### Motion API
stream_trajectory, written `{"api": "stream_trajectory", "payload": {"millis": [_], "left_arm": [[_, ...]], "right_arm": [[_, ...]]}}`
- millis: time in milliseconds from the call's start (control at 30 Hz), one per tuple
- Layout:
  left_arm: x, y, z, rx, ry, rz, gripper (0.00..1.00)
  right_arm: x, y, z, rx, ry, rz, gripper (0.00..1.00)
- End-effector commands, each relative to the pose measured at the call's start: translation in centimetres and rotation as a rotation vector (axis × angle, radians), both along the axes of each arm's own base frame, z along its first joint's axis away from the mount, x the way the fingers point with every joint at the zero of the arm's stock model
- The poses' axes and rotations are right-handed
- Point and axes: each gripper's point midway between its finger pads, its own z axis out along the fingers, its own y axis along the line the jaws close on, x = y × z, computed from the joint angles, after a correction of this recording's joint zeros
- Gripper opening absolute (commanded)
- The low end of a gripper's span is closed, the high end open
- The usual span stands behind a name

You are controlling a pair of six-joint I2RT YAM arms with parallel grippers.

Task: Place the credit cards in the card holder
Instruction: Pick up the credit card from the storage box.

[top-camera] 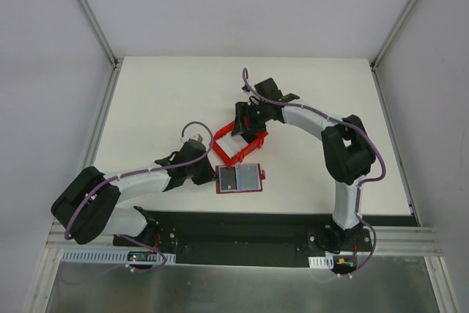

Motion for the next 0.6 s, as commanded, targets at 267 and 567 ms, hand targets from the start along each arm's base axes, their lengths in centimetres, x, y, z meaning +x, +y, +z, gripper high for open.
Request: {"api": "stream_trajectory", "payload": {"millis": [267,567], "left_arm": [[0.0,1.1,-1.1,0.065,0.038,-0.015,0.00],[0.8,1.3,-0.9,0.062,0.032,-0.007,0.00]], "right_arm": [[-1.0,2.2,0.1,0.029,0.044,0.118,0.66],[-1.4,2.4,2.4,0.095,0.028,0.110,0.48]]}}
